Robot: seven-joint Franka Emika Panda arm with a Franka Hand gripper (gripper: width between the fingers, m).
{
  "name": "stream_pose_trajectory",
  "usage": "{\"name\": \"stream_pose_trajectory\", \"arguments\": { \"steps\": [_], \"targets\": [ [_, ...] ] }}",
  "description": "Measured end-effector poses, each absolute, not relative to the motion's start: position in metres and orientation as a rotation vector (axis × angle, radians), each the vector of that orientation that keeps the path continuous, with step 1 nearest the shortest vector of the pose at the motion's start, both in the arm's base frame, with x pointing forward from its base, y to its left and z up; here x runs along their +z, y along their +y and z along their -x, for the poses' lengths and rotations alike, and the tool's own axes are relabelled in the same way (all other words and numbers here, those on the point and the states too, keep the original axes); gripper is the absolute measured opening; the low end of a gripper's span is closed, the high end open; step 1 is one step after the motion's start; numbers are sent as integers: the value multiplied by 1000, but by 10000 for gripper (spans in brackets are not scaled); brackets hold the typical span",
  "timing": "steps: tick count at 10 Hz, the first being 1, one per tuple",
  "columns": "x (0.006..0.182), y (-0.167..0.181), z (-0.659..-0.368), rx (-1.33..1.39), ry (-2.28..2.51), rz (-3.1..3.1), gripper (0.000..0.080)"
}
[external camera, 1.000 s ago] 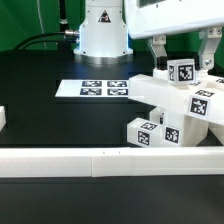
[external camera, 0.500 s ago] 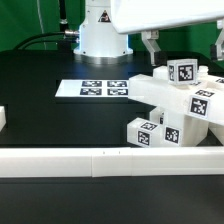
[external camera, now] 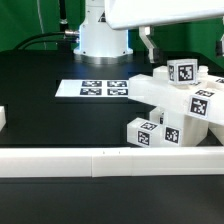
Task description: Assemble chair
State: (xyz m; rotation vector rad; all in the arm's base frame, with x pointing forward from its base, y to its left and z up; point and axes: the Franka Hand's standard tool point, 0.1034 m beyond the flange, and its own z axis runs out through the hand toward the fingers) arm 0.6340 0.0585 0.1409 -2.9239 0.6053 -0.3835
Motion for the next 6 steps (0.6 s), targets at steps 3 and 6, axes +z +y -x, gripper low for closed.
{"name": "stream_pose_trajectory", "arguments": {
  "steps": [3,6],
  "targets": [
    [140,55,-628,-157,597,2927,648],
    [138,49,-621,131,572,2909,648]
  ]
}}
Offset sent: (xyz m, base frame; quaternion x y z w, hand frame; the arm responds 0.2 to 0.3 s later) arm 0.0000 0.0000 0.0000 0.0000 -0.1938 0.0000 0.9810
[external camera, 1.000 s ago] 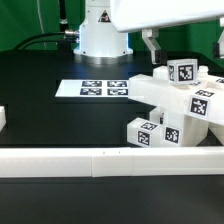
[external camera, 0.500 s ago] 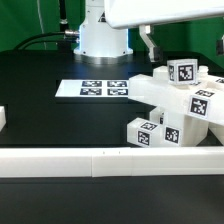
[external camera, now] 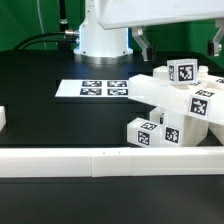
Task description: Assemble chair
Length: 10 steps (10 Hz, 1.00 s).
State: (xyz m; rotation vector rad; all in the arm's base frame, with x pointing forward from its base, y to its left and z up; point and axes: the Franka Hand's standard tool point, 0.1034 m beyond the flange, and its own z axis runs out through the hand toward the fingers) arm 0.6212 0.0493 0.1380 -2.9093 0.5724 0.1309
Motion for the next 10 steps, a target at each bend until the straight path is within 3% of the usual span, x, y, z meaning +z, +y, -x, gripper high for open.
{"name": "stream_pose_trajectory", "arguments": {
  "steps": [10],
  "targets": [
    [127,60,-629,-31,-96,3049,648]
  ]
}}
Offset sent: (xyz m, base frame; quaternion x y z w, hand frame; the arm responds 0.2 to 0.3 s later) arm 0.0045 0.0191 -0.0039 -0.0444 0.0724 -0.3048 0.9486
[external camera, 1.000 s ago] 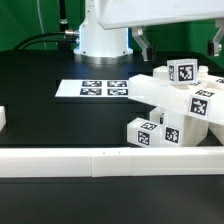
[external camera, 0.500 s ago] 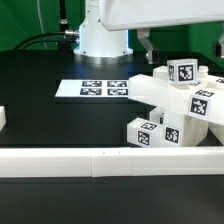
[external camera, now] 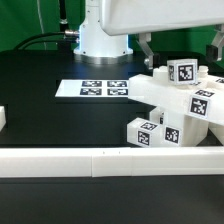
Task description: Assemble chair
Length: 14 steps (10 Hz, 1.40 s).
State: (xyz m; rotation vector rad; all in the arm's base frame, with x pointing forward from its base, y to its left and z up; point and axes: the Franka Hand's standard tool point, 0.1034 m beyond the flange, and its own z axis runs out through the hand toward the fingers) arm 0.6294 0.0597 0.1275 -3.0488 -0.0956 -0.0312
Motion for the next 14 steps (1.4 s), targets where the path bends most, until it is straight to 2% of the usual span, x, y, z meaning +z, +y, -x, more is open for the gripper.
{"name": "stream_pose_trajectory", "arguments": {
  "steps": [4,5,6,7,8,12,14],
  "targets": [
    [121,60,-629,-49,-87,3054,648],
    [121,59,-629,-51,-91,3055,545],
    [121,56,-630,-56,-92,3055,409],
    [121,56,-630,-57,-87,3055,409],
    [121,56,-630,-57,-86,3056,284],
    [121,56,-630,-51,31,3054,284],
    [120,54,-630,-35,388,3019,284]
  ]
}}
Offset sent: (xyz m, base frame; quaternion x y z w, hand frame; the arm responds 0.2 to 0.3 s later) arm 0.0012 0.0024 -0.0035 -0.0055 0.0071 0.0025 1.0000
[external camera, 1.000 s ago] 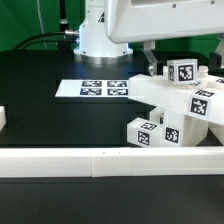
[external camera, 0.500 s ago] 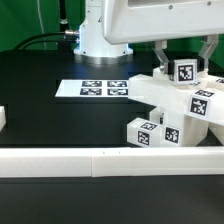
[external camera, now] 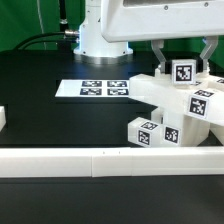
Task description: Assemble chair
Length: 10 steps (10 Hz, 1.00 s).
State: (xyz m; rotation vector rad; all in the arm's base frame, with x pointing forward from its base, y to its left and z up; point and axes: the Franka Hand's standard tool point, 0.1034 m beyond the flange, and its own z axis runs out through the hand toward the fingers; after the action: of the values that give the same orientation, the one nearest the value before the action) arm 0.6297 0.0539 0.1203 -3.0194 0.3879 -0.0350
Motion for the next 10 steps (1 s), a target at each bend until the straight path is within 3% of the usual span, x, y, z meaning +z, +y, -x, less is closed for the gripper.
{"name": "stream_pose_trajectory", "arguments": {
  "steps": [10],
  "targets": [
    [117,49,-627,11,1511,2568,284]
  ]
}}
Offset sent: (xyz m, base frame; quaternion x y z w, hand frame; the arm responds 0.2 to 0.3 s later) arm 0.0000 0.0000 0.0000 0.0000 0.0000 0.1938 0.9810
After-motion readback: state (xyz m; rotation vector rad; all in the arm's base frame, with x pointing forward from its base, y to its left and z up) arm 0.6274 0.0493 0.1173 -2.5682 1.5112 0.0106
